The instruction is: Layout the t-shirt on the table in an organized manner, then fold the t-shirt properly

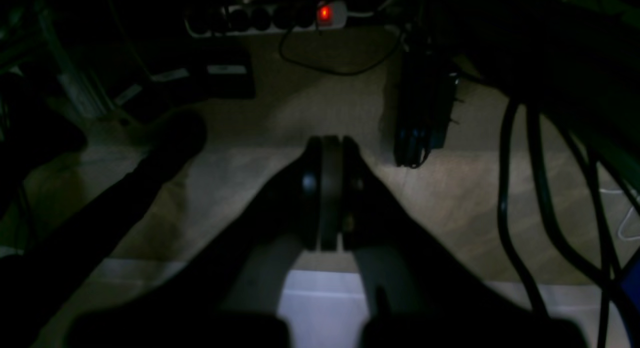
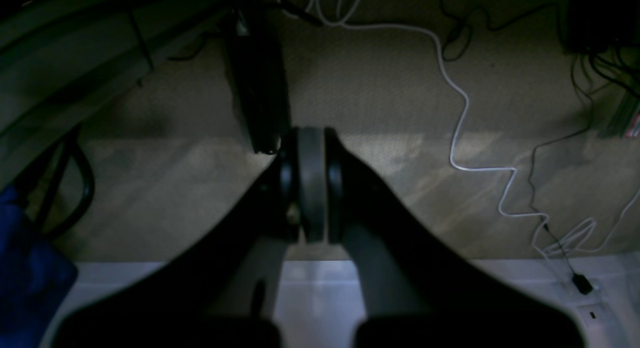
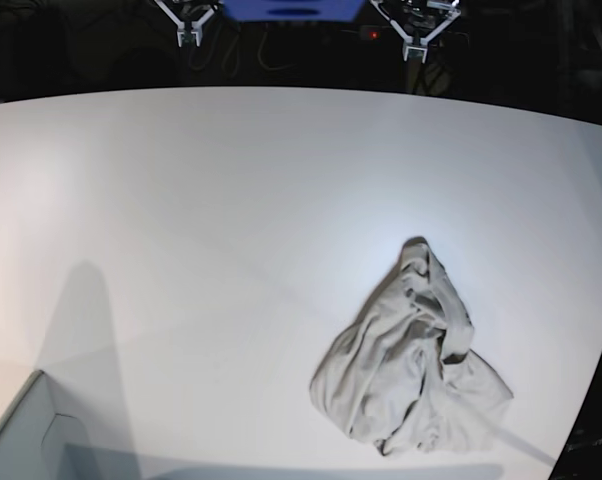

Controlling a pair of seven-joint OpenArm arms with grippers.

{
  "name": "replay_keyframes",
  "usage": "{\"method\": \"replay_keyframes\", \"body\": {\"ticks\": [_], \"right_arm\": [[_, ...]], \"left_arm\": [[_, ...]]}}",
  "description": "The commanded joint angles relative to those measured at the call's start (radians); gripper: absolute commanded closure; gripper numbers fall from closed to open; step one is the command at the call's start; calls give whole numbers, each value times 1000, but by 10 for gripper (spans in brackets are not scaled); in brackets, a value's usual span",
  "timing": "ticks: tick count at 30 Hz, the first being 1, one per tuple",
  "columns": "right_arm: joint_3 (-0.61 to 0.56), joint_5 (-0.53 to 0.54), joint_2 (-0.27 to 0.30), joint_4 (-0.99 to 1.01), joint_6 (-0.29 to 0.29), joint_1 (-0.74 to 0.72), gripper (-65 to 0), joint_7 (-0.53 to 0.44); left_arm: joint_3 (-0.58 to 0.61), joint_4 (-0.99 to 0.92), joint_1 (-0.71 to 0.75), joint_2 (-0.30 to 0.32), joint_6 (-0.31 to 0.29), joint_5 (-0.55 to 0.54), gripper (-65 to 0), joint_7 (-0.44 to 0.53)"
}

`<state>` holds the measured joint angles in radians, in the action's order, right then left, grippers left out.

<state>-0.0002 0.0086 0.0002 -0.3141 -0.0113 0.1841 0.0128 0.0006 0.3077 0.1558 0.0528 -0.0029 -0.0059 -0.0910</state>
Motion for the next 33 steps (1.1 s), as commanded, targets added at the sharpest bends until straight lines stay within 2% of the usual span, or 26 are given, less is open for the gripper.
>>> {"method": "replay_keyframes", "body": {"ticks": [1, 24, 29, 33], "right_arm": [[2, 4, 1, -3, 18, 8, 0, -3], [-2, 4, 1, -17, 17, 38, 0, -9], [-4, 4, 1, -190, 17, 156, 0, -3], [-5, 4, 1, -405, 17, 309, 0, -3]], "left_arm": [[-1, 5, 6, 3, 4, -3, 0, 0], [-1, 6, 15, 5, 2, -3, 0, 12], [-1, 51, 87, 28, -1, -4, 0, 58], [-1, 268, 242, 66, -1, -73, 0, 52]]}}
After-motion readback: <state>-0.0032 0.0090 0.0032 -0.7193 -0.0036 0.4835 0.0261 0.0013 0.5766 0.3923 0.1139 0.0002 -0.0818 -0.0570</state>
